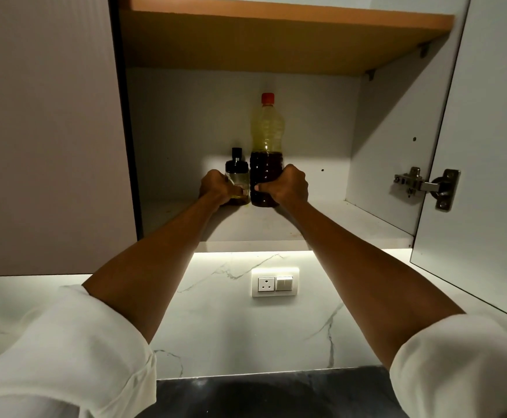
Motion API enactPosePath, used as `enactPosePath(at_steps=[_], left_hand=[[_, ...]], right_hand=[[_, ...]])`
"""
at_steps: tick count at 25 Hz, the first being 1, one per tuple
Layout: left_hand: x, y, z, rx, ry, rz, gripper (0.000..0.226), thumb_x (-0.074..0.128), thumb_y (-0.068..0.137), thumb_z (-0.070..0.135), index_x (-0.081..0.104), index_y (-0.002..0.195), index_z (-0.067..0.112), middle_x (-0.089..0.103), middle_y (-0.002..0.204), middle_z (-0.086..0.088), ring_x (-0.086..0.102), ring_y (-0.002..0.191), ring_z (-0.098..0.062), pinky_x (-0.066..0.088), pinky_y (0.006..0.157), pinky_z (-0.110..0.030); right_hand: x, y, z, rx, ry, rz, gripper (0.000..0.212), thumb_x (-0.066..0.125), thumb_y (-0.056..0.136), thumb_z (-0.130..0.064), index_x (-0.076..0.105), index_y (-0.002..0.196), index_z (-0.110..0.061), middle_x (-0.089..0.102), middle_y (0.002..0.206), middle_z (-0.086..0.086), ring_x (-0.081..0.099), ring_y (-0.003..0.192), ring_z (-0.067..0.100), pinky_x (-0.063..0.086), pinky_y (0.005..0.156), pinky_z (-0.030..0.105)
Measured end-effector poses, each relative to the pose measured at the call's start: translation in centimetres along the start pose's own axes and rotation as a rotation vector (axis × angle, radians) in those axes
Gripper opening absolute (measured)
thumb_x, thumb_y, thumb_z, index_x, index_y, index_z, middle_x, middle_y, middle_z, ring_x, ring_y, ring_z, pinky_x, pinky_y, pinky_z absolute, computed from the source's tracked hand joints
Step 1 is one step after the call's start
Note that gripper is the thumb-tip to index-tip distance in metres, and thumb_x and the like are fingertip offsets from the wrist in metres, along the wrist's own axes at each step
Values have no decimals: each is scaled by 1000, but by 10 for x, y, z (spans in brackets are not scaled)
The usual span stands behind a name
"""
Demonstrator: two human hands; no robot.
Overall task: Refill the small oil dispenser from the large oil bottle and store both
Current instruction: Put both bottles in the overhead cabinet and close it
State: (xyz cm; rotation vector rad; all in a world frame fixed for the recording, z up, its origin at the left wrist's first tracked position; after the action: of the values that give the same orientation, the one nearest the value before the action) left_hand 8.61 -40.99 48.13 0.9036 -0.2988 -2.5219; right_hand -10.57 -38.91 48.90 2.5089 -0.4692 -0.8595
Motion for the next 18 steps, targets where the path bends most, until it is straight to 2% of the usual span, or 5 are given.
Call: enactPosePath(at_steps=[3,7,11,14,18], left_hand=[[0,-4,0,2,9,-6,46,98,74,32,72,101,5,77,110,-13,72,98,-29,60,93,-41],[-7,-19,2,-1,32,-34,67,99,70,39,68,116,2,72,114,-9,69,105,-25,52,83,-33],[-22,-60,13,-30,18,-91,70,95,76,37,63,125,1,69,119,-12,69,113,-28,52,83,-33],[-24,-127,32,192,-257,-44,64,93,77,28,62,129,7,71,124,-10,70,113,-27,54,81,-27],[-3,-266,61,347,-647,-207,64,73,101,21,42,156,20,53,149,5,50,133,-9,43,99,-17]], right_hand=[[1,1,1,6,-12,7,69,95,77,-37,63,131,-8,73,124,9,71,113,28,53,87,34],[-5,-6,-3,-8,-48,-18,68,94,78,-41,65,130,-8,74,124,10,72,113,29,52,86,34],[-45,-43,-25,-70,-38,31,54,86,87,-43,63,121,-8,70,114,10,66,101,27,45,78,32],[-88,-112,-30,-141,215,128,67,84,92,-32,57,146,-4,69,136,11,69,117,26,56,97,34],[-135,-225,-8,-185,392,208,51,76,97,-15,61,146,-11,72,134,1,70,120,13,55,95,11]])
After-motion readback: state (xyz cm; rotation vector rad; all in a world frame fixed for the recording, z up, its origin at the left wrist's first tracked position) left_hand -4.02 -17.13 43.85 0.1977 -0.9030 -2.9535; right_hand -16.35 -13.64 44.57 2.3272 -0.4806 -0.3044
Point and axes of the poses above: each hand's wrist, its own y-axis towards the middle knuckle, its own x-axis out of the palm, z = x × y, the point moved 3 cm from there along y, towards the middle knuckle
